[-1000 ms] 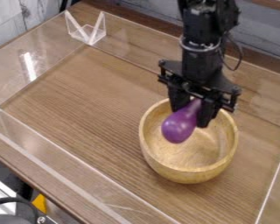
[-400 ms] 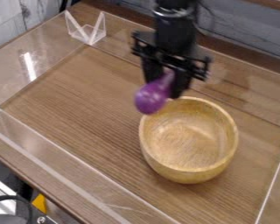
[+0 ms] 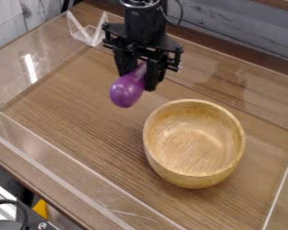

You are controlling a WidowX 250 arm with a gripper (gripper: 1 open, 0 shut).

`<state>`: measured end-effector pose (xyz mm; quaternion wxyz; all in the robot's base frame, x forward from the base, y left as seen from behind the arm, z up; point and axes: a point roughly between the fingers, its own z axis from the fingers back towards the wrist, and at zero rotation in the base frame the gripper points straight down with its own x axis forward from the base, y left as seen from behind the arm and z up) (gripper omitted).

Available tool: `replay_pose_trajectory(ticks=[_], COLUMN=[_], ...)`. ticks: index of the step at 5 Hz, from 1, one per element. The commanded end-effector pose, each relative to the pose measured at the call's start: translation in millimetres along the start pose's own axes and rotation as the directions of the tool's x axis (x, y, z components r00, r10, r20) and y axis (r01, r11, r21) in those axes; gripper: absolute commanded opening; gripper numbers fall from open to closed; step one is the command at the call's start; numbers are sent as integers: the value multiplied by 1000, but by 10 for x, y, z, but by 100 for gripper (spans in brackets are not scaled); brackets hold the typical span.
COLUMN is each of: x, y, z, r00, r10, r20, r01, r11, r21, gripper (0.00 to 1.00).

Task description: Remove the purple eggplant from inside the brown bowl and put it on the table

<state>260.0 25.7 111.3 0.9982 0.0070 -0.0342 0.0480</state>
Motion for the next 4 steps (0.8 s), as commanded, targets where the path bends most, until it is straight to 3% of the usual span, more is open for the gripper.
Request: replay_pose_trajectory(ticks=[1, 3, 4], x=[30, 33, 35], y=[137, 408, 511], z=[58, -153, -261], r00=[998, 998, 997], r10=[5, -1, -14], r20=[63, 68, 76], r01=[-7, -3, 9], r11=[1000, 998, 997], r21=[22, 59, 72], gripper=[0, 0, 100])
